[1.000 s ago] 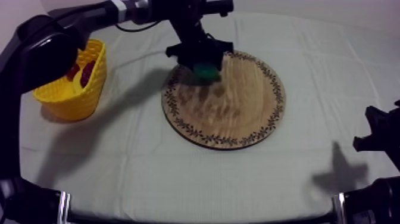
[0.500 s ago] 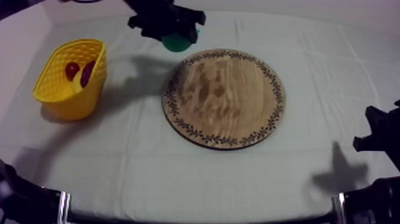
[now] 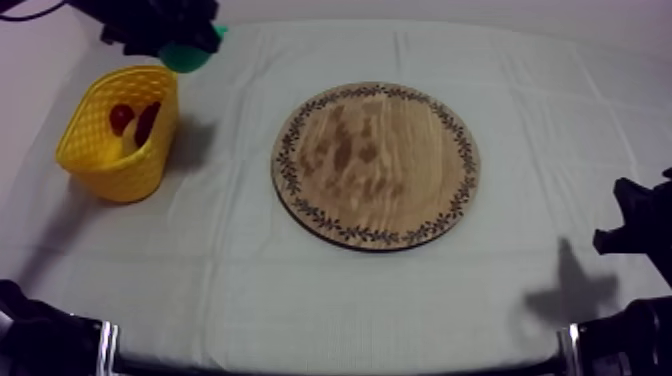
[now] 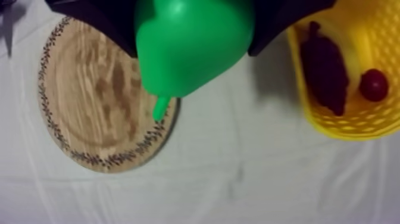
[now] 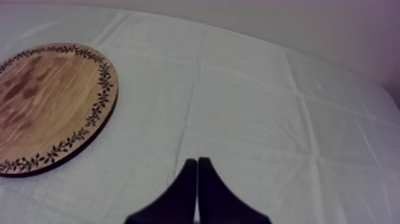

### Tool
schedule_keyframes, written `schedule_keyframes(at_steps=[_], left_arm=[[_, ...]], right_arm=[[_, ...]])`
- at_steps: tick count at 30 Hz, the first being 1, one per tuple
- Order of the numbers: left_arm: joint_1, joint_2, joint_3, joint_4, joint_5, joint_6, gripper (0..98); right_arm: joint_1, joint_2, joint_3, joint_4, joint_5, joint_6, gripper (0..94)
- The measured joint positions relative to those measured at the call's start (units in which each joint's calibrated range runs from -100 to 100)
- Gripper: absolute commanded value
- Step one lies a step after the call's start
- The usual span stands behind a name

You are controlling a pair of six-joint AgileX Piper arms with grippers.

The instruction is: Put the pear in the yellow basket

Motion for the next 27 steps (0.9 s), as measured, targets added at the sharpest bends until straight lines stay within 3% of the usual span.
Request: schedule_keyframes(at_steps=[10, 17, 23, 25, 27], left_arm=[[-10.3, -0.4, 0.6, -0.36, 4.8, -4.9, 50.2], [-15.6, 2.6, 7.5, -0.3, 1.8, -7.3, 50.4], [-17.1, 4.3, 11.7, -0.16, -1.2, -7.8, 51.4], [-17.1, 4.7, 12.5, -0.11, -2.5, -7.8, 54.4], [-17.0, 5.0, 13.3, 0.03, -4.0, -8.0, 67.0]], right_arm=[[0.0, 0.0, 0.0, 0.0, -0.1, 0.0, 0.3], [0.0, 0.0, 0.0, 0.0, -0.1, 0.0, 0.3], [0.0, 0.0, 0.0, 0.0, -0.1, 0.0, 0.3], [0.0, 0.0, 0.0, 0.0, -0.1, 0.0, 0.3], [0.0, 0.0, 0.0, 0.0, -0.1, 0.0, 0.3]])
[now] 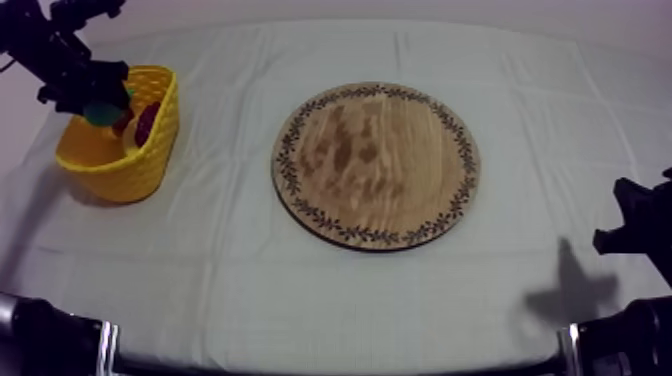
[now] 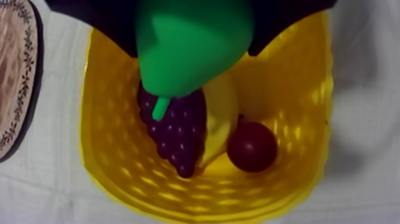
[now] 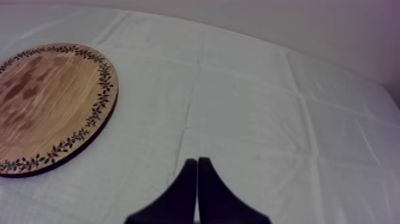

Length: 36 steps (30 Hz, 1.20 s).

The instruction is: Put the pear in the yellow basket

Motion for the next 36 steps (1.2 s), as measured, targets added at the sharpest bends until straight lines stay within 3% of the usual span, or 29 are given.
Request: schedule_keyframes(at_steps=[2, 5, 10, 16, 20, 25, 27, 36], left_arm=[[0.0, 0.1, 0.7, 0.25, -1.1, -0.2, 82.1], [0.1, 0.1, 1.6, 0.87, -1.9, -0.5, 92.3], [0.2, -0.5, 1.4, 1.91, -3.6, -1.5, 96.7], [0.0, -1.3, 1.6, 1.84, -3.5, -1.2, 95.0], [-0.6, -2.6, 2.7, 1.76, -3.4, -1.7, 80.4], [-0.6, -5.8, 5.4, 1.69, -5.6, -2.4, 42.1], [-0.6, -7.4, 6.9, 1.69, -6.8, -2.4, 31.3], [-0.8, -15.9, 16.3, 1.78, -12.3, -1.7, 10.5]], right_arm=[[0.0, 0.0, 0.0, 0.0, 0.0, 0.0, 0.3], [0.0, 0.0, 0.0, 0.0, 0.1, 0.0, 0.3], [0.0, 0.0, 0.0, 0.0, 0.1, 0.0, 0.3], [0.0, 0.0, 0.0, 0.0, 0.1, 0.0, 0.3], [0.0, 0.0, 0.0, 0.0, 0.1, 0.0, 0.3], [0.0, 0.0, 0.0, 0.0, 0.1, 0.0, 0.3], [0.0, 0.0, 0.0, 0.0, 0.1, 0.0, 0.3], [0.0, 0.0, 0.0, 0.0, 0.1, 0.0, 0.3]])
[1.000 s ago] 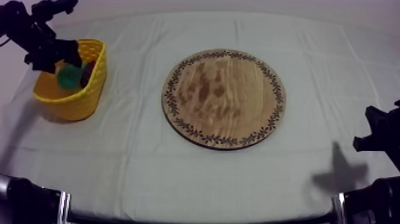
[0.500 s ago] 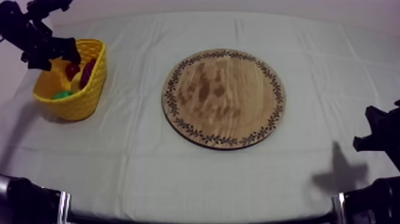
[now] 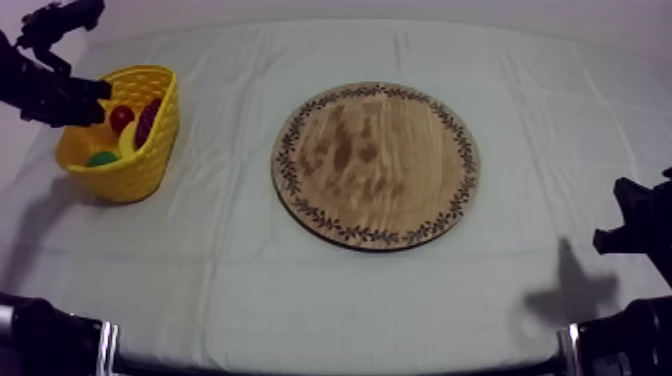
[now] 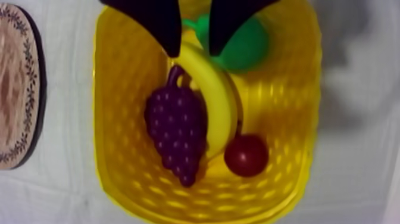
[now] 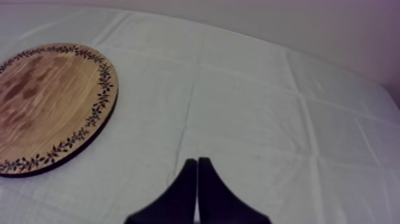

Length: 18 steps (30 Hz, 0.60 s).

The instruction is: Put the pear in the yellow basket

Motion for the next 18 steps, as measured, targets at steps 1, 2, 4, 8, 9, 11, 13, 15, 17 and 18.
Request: schedule_keyframes(at_steps=[1, 2, 4, 8, 9, 11, 13, 15, 17, 18], left_arm=[[0.0, -1.1, 1.5, 0.0, -1.1, 0.1, 8.1], [0.0, -2.3, 3.0, 0.0, -2.4, 0.3, 5.8], [0.0, -4.7, 6.4, 0.12, -4.5, 0.8, 2.9], [-0.2, -11.1, 13.3, 0.07, -8.7, 1.1, 0.8], [-0.3, -12.5, 14.8, 0.0, -9.3, 1.1, 0.6], [-0.5, -16.3, 18.7, -0.34, -10.8, 1.1, 0.3], [-0.3, -19.7, 22.2, -0.85, -11.7, 1.1, 0.2], [-0.1, -23.5, 25.1, -1.86, -11.7, 1.1, 0.1], [-0.1, -27.2, 27.3, -2.48, -11.6, 0.8, 0.1], [-0.1, -29.1, 28.5, -2.55, -11.6, 0.7, 0.1]], right_arm=[[0.0, 0.0, 0.0, 0.0, 0.0, 0.0, 0.3], [0.0, 0.0, 0.0, 0.0, 0.0, 0.0, 0.3], [0.0, 0.0, 0.0, 0.0, 0.0, 0.0, 0.3], [0.0, 0.0, 0.0, 0.0, 0.0, 0.0, 0.3], [0.0, 0.0, 0.0, 0.0, 0.0, 0.0, 0.3], [0.0, 0.0, 0.0, 0.0, 0.0, 0.0, 0.3], [0.0, 0.0, 0.0, 0.0, 0.0, 0.0, 0.3], [0.0, 0.0, 0.0, 0.0, 0.0, 0.0, 0.3], [0.0, 0.0, 0.0, 0.0, 0.0, 0.0, 0.3], [0.0, 0.0, 0.0, 0.0, 0.0, 0.0, 0.3]])
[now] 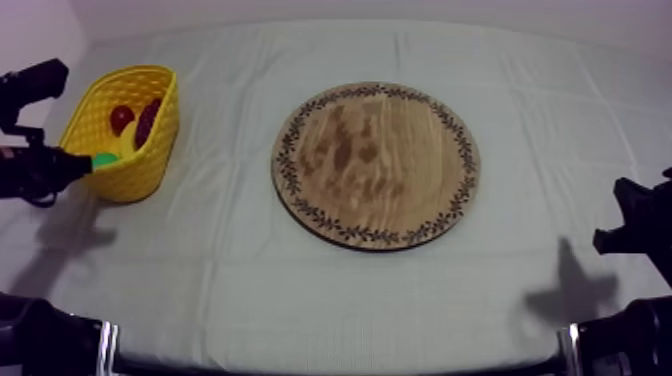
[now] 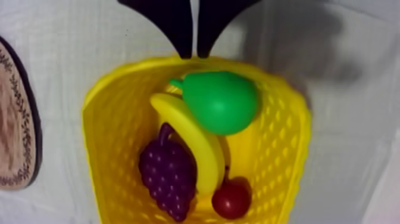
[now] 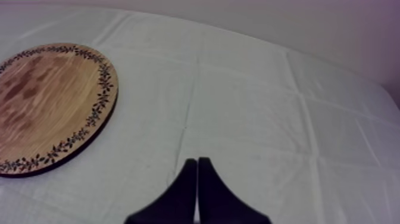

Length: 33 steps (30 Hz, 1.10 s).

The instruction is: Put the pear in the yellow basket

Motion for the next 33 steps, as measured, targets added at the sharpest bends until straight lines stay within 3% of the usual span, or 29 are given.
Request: schedule_keyframes(at_steps=[20, 33], left_arm=[[0.1, -36.6, 18.2, -1.05, 3.1, 4.3, 0.0], [-0.4, -51.2, 19.4, -1.19, 5.9, 4.2, 0.0]], right_arm=[[0.0, 0.0, 0.0, 0.0, -0.1, 0.0, 0.3], [0.0, 0.0, 0.0, 0.0, -0.1, 0.0, 0.3]])
